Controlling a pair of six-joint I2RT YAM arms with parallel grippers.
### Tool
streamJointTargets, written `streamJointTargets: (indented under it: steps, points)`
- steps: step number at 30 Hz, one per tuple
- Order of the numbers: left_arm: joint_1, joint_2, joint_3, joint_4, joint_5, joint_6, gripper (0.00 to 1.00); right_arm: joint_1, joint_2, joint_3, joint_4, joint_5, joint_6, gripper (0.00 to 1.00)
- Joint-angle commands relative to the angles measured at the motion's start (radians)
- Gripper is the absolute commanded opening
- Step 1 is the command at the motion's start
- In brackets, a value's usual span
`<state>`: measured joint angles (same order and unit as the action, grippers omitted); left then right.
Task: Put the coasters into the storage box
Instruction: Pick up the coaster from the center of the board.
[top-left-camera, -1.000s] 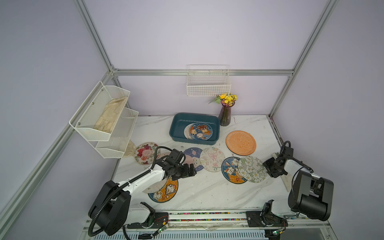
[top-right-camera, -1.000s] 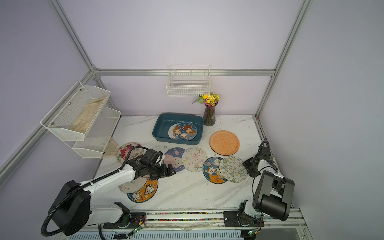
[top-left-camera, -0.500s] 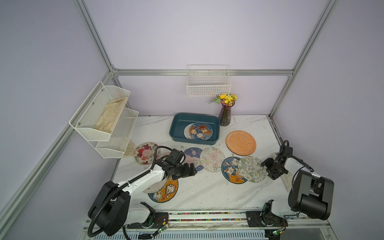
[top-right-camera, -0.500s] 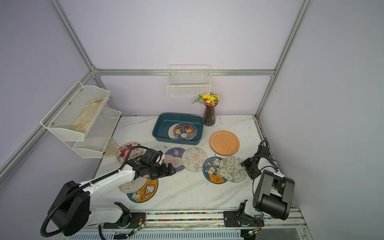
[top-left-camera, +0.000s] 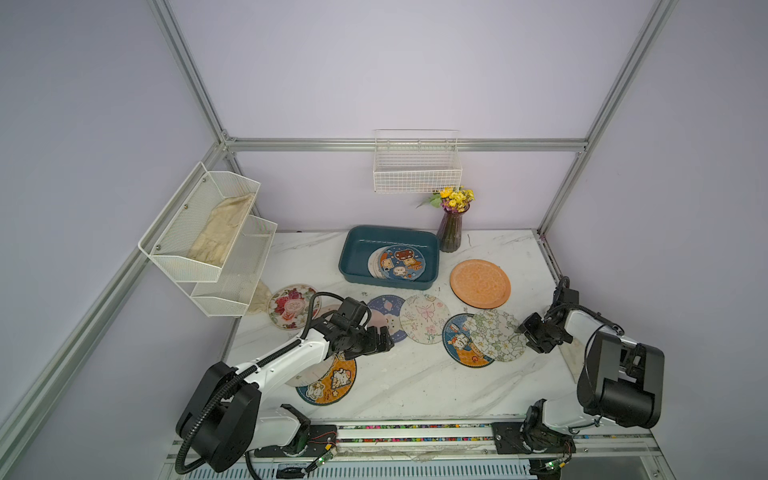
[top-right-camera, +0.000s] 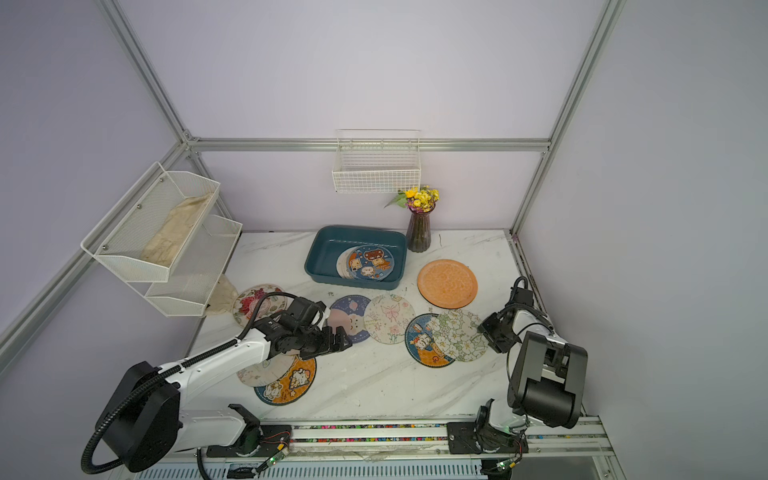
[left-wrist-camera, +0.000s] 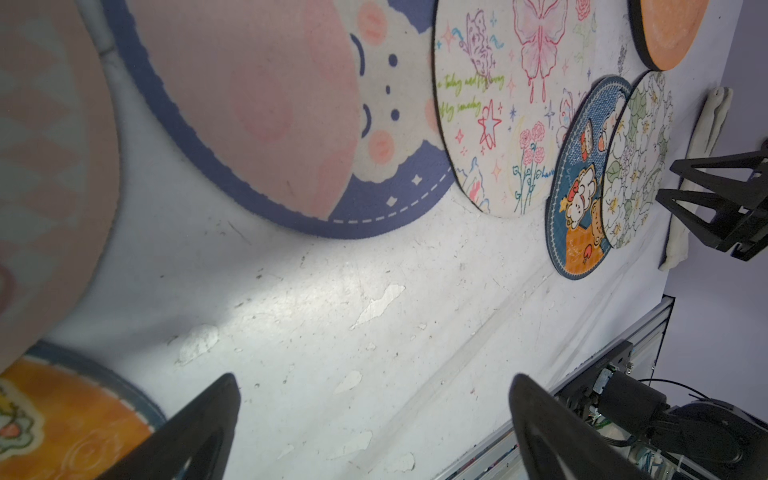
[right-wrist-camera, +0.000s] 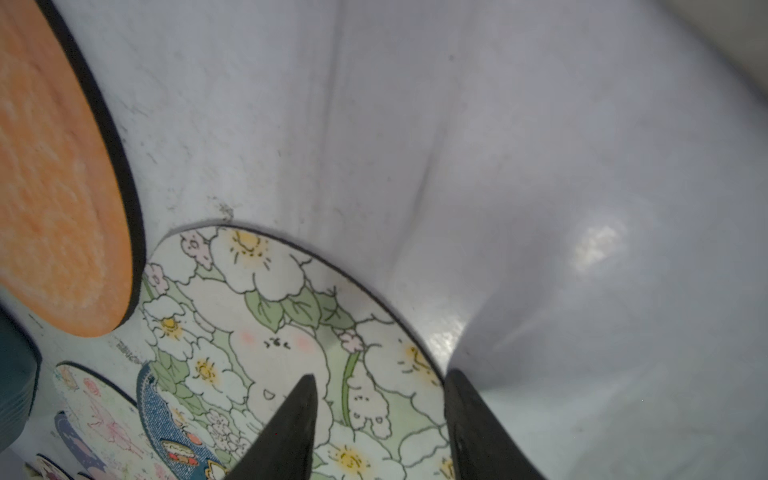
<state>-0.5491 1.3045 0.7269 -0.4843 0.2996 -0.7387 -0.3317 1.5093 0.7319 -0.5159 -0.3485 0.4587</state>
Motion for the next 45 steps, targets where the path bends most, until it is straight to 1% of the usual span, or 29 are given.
streamJointTargets:
  steps: [1,6,10,13,15,19,22,25,29,32,37,40,41,43,45]
  points:
    - [0.009,-0.018,0.028,0.026,0.009,0.012,1.0,0.03,0.14,-0.118,-0.067,-0.033,-0.014,0.46]
    - [0.009,-0.019,0.027,0.025,0.006,0.01,1.0,0.07,0.189,-0.103,-0.063,-0.05,-0.036,0.41]
    - [0.009,-0.019,0.028,0.026,0.004,0.009,1.0,0.093,0.213,-0.096,-0.062,-0.039,-0.051,0.4]
    - [0.01,-0.021,0.028,0.027,0.005,0.006,1.0,0.14,0.223,-0.07,-0.079,-0.036,-0.063,0.44]
    - [0.01,-0.019,0.029,0.028,0.007,0.005,1.0,0.141,0.203,-0.073,-0.059,-0.057,-0.065,0.46]
    - [0.008,-0.013,0.034,0.033,0.009,0.004,1.0,0.141,0.146,-0.059,-0.075,0.018,-0.051,0.52]
    - [0.008,-0.006,0.042,0.035,0.016,0.007,1.0,0.141,0.129,-0.031,-0.126,0.113,-0.056,0.54]
    - [0.008,0.002,0.051,0.033,0.02,0.01,1.0,0.145,0.108,-0.033,-0.113,0.116,-0.044,0.54]
    - [0.007,0.015,0.053,0.039,0.025,0.012,1.0,0.152,0.164,-0.035,-0.091,0.045,-0.071,0.49]
    - [0.006,0.021,0.056,0.041,0.027,0.013,1.0,0.166,0.189,-0.039,-0.069,0.014,-0.076,0.47]
    - [0.006,0.027,0.058,0.042,0.03,0.015,1.0,0.189,0.216,-0.032,-0.049,-0.018,-0.076,0.44]
    - [0.006,0.027,0.056,0.044,0.029,0.016,1.0,0.203,0.233,-0.02,-0.051,-0.024,-0.078,0.41]
    - [0.006,0.027,0.056,0.044,0.029,0.016,1.0,0.204,0.233,-0.019,-0.051,-0.023,-0.078,0.38]
    - [0.006,0.024,0.055,0.043,0.029,0.017,1.0,0.202,0.224,-0.013,-0.061,-0.01,-0.078,0.24]
    - [0.006,0.022,0.053,0.044,0.028,0.015,1.0,0.204,0.206,-0.008,-0.067,0.006,-0.075,0.16]
